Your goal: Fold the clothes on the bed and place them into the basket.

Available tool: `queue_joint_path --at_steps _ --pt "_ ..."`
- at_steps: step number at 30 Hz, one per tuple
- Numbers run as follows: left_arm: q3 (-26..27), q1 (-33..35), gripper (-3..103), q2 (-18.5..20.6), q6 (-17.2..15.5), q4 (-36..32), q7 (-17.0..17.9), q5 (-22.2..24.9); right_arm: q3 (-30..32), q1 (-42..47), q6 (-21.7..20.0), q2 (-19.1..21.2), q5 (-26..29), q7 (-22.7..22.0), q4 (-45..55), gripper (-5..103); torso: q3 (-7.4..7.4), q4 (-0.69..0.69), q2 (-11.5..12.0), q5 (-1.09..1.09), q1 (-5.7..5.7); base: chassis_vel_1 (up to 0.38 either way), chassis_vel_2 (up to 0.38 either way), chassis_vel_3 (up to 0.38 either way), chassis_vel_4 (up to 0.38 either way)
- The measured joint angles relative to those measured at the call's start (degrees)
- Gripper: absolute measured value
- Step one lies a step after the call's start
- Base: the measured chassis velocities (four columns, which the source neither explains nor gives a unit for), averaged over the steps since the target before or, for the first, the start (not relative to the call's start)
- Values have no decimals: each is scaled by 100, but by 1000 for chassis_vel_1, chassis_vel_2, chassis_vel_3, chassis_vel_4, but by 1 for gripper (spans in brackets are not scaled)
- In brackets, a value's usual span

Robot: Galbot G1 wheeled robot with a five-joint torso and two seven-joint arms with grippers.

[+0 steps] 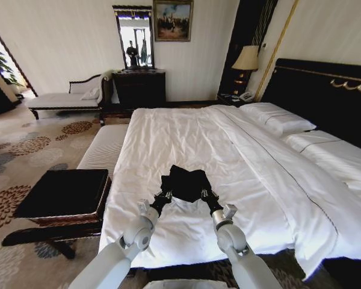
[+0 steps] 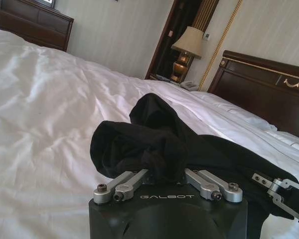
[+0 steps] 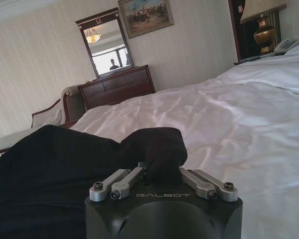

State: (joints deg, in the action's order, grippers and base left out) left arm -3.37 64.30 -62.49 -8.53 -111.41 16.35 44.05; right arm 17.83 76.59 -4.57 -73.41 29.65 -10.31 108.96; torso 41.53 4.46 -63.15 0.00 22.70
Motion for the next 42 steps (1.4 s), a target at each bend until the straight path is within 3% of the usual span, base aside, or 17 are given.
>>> queue_joint_path --at_steps 42 --pt "59 -35 9 117 2 -114 33 96 -176 -77 -97 -48 77 -59 17 10 0 0 0 0 0 67 71 -71 -70"
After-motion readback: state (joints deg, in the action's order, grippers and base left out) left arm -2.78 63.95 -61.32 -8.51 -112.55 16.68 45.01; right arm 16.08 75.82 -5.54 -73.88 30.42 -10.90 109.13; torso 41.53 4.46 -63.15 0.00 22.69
